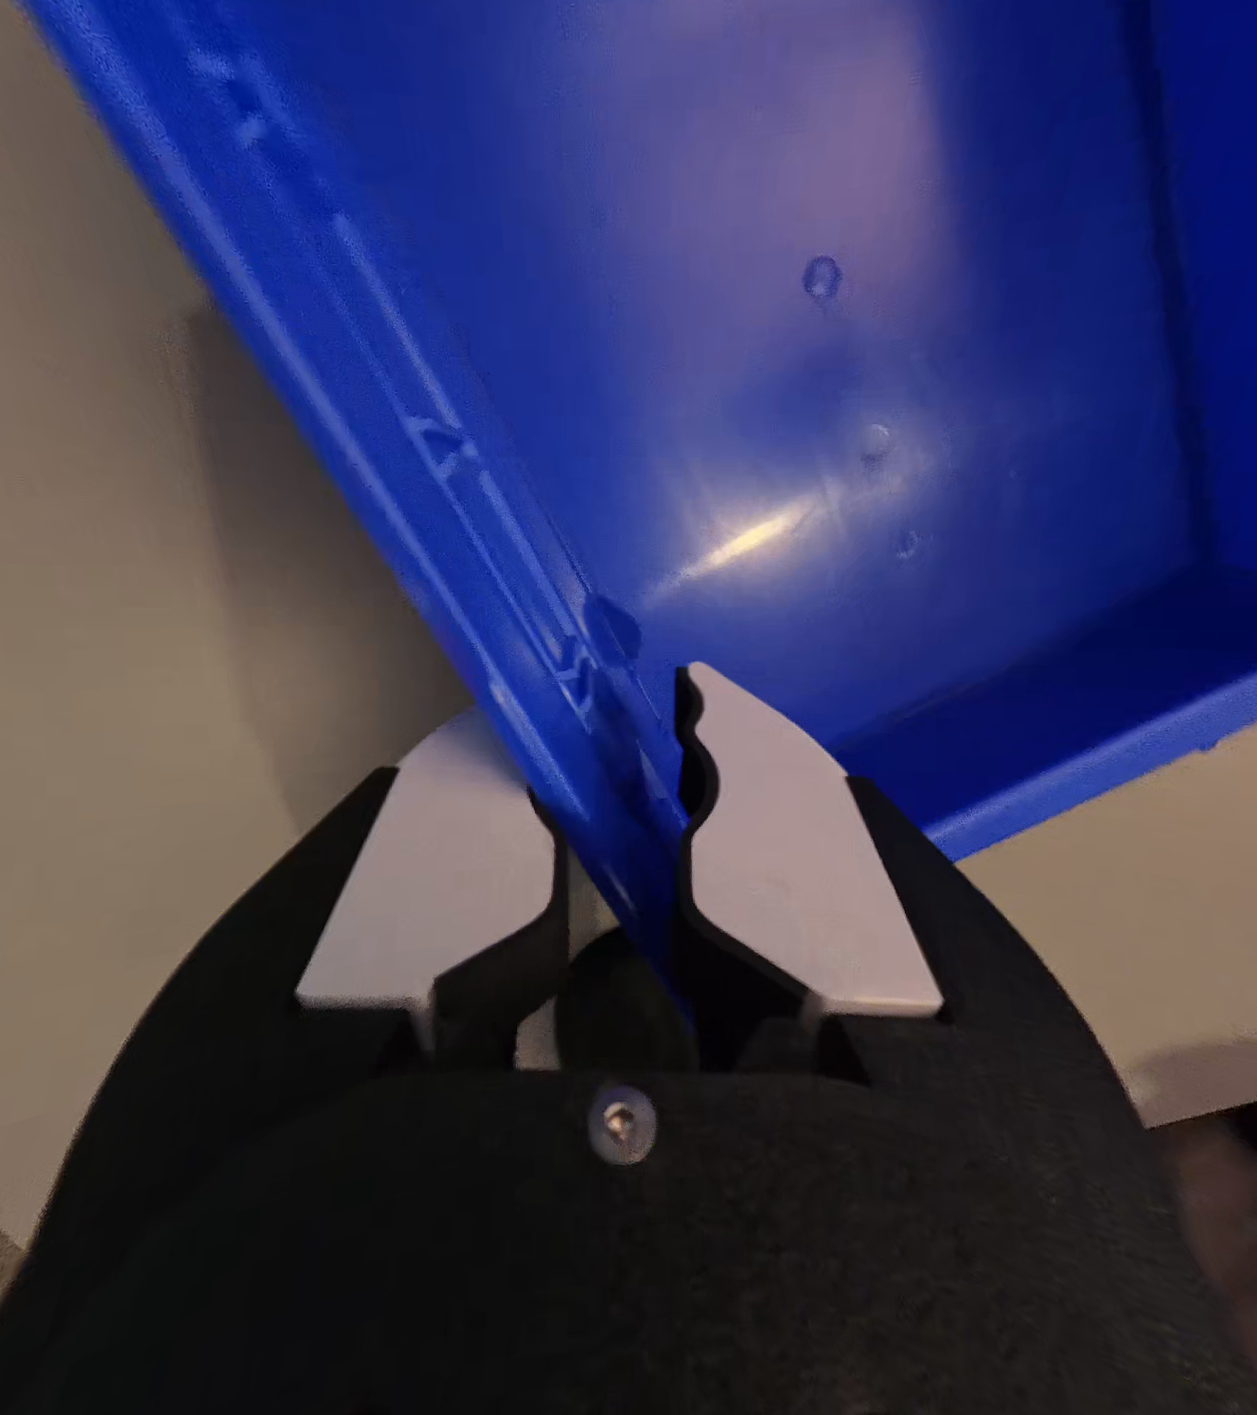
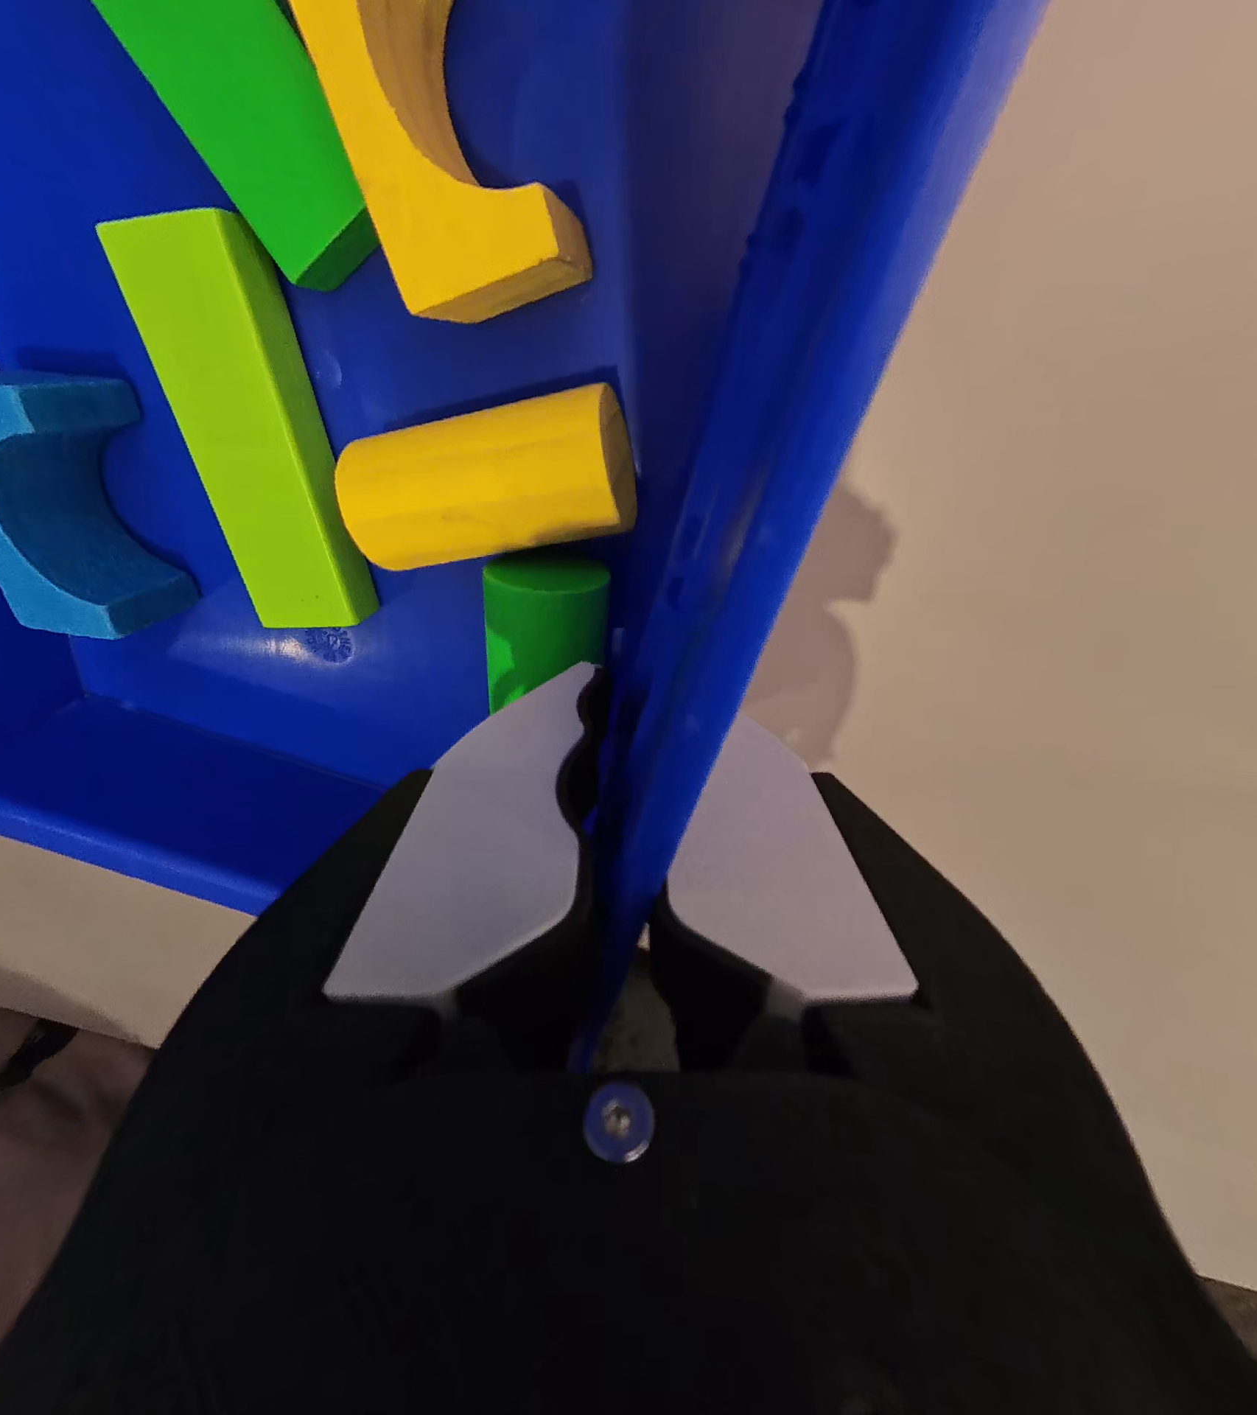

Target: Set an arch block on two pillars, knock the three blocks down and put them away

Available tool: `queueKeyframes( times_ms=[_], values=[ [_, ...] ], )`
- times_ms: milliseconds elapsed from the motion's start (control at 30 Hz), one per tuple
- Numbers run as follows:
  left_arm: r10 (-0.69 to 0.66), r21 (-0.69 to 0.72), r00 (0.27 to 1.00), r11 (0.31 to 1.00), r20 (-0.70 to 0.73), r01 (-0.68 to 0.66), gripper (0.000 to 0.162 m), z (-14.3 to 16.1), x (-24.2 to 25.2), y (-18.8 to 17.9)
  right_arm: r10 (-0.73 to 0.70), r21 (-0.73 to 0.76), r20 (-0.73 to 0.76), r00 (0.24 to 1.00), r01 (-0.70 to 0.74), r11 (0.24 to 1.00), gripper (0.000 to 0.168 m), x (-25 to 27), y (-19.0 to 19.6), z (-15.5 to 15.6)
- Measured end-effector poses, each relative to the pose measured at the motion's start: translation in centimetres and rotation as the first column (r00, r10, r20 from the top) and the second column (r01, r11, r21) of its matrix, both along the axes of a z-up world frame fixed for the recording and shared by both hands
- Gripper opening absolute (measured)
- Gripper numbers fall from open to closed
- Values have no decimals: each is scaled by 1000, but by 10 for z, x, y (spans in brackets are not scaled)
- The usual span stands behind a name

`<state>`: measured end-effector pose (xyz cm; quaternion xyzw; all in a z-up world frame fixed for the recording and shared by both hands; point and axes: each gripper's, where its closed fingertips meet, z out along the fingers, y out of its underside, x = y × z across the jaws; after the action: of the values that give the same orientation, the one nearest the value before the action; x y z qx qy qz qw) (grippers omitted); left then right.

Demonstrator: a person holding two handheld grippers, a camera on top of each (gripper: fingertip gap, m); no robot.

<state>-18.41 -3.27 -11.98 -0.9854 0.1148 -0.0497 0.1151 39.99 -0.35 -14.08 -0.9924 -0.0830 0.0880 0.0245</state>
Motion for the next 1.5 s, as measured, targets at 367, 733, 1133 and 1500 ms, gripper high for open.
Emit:
queueKeyframes(
  times_ms=[367,733,1133,1500],
  values=[
    [-286,6,953,958,-98,288,43,-3,107,4,183,20,-3,983,-183,983,17,-81,7,1],
    [-347,50,934,938,80,344,33,33,109,-6,222,-23,-61,973,-224,974,19,-84,-5,1],
    [-248,871,968,482,29,98,41,251,55,54,109,-187,77,991,-93,978,23,-72,13,-10],
    [-224,884,971,466,80,35,41,235,-7,46,141,-244,-9,990,-139,960,6,-52,-3,-3]
  ],
)
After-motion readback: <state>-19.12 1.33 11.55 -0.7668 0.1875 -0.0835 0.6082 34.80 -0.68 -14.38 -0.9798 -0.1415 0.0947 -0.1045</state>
